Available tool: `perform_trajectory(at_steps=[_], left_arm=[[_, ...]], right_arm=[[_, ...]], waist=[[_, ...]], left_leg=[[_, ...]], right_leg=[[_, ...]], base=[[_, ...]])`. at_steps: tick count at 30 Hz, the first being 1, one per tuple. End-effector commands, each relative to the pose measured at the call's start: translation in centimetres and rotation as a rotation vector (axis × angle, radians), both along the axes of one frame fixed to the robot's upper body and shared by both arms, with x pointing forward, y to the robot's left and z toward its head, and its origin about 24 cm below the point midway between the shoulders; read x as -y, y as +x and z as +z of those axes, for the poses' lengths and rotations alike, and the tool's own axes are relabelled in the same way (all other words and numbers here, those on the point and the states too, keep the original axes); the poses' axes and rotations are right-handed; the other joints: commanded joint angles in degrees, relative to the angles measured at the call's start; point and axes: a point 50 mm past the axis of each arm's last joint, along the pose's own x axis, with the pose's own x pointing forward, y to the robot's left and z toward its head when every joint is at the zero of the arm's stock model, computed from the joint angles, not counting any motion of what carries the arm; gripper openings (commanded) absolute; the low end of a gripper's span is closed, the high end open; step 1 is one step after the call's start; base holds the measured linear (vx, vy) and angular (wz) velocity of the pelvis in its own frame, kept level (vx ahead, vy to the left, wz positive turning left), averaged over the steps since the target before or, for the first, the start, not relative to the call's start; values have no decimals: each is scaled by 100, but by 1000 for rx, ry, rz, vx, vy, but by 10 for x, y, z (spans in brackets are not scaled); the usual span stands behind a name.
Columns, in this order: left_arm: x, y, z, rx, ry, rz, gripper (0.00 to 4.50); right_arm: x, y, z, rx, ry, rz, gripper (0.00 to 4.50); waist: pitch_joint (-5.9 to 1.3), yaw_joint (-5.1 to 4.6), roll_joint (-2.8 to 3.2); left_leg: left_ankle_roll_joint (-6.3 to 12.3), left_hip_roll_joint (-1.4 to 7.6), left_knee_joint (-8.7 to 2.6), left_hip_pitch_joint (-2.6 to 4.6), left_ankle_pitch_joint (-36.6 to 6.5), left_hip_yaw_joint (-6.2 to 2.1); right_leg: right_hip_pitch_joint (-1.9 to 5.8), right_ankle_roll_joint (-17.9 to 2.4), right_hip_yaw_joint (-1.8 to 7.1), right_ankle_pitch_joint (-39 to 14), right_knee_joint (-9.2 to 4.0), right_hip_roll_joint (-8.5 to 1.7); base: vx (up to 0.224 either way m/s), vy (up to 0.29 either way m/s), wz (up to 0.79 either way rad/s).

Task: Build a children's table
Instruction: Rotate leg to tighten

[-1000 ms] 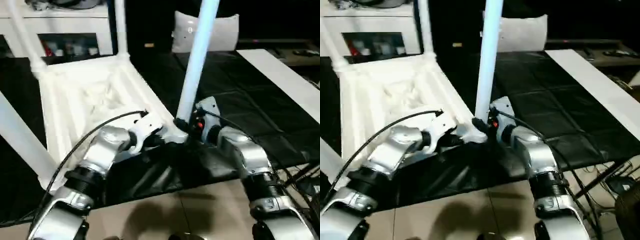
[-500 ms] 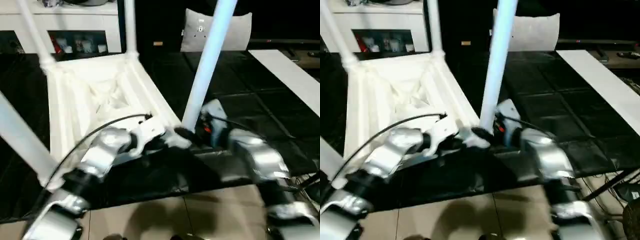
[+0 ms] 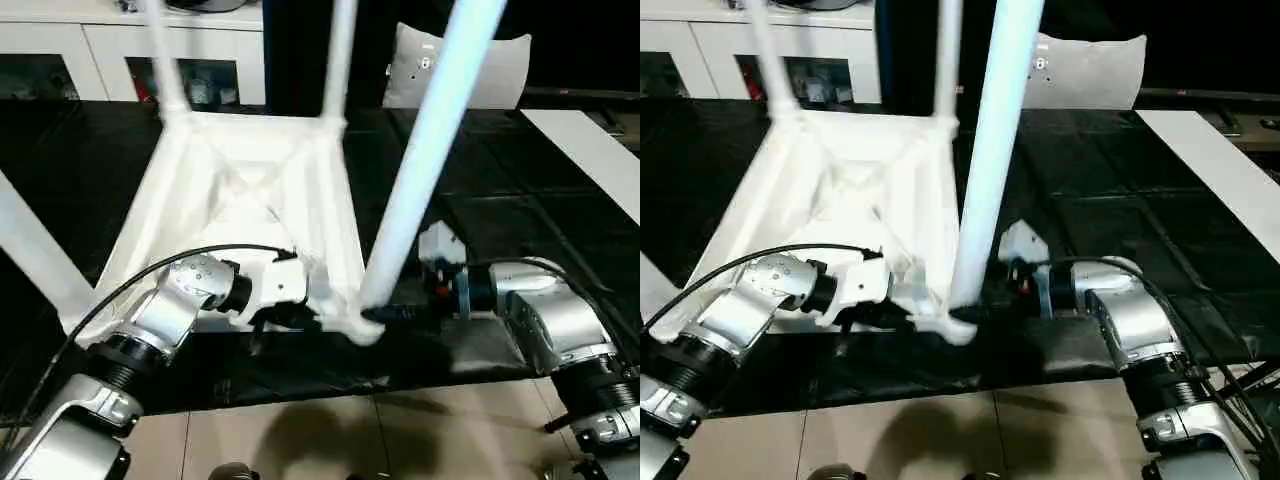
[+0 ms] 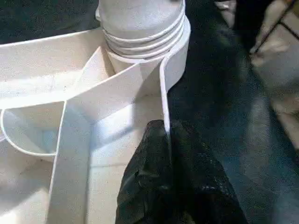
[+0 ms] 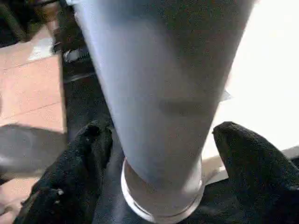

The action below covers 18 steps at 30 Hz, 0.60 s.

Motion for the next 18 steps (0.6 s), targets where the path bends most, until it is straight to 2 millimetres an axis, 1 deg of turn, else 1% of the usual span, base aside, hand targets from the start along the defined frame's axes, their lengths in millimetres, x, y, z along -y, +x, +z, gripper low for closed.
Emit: perform_trajectory(at_steps=[1, 2, 4, 6, 7, 12, 13, 14, 15, 18], left_arm=[[13, -6, 1, -23, 34, -139, 0], [12, -7, 2, -38, 33, -148, 0], [12, -7, 2, -46, 33, -156, 0], [11, -8, 2, -52, 37, -164, 0], [11, -8, 2, -53, 37, -167, 0], [10, -9, 1, -65, 30, -167, 0], [10, -9, 1, -66, 30, -167, 0], [9, -9, 0, -71, 29, -165, 0], [9, -9, 0, -73, 29, -165, 0], [9, -8, 0, -85, 15, -140, 0]], right_arm=[[0, 0, 4, -4, 9, 41, 345], [0, -1, 4, -12, 5, 59, 324], [0, -2, 3, -20, 4, 74, 316], [-1, -3, 2, -32, 7, 91, 292], [-1, -4, 1, -38, 10, 100, 292], [-2, -8, -1, -66, 23, 125, 245], [-2, -8, -1, -67, 23, 126, 245], [-2, -9, -1, -74, 26, 131, 227], [-2, -10, -1, -78, 29, 134, 218], [-4, -11, -1, -94, 54, 135, 209]], waist=[[-371, -30, -4], [-372, -15, -10], [-373, -1, -6], [-378, 15, -11], [-375, 17, -11], [-385, 24, -20], [-386, 24, -19], [-386, 22, -12], [-384, 22, -12], [-381, 21, -18]], left_leg=[[243, 310, -376, 62, -1032, -93], [240, 307, -373, 65, -1023, -91], [235, 313, -377, 68, -999, -94], [241, 313, -373, 60, -991, -93], [237, 315, -376, 60, -989, -95], [232, 307, -367, 53, -931, -94], [233, 306, -367, 49, -922, -94], [234, 305, -367, 54, -912, -94], [236, 305, -367, 58, -926, -91], [221, 303, -368, 64, -947, -90]], right_leg=[[286, -787, 356, -2047, -443, -548], [287, -777, 359, -2062, -441, -549], [284, -767, 356, -2071, -439, -545], [290, -773, 356, -2034, -429, -545], [286, -770, 355, -2041, -431, -543], [295, -745, 353, -2046, -427, -545], [297, -748, 353, -2027, -426, -545], [291, -751, 351, -2000, -423, -535], [291, -758, 351, -2007, -428, -538], [287, -746, 349, -2076, -433, -534]], base=[[0, 0, 0], [0, 0, 0], [0, 0, 0], [0, 0, 0], [0, 0, 0], [0, 0, 0], [0, 0, 0], [0, 0, 0], [0, 0, 0], [0, 0, 0]])
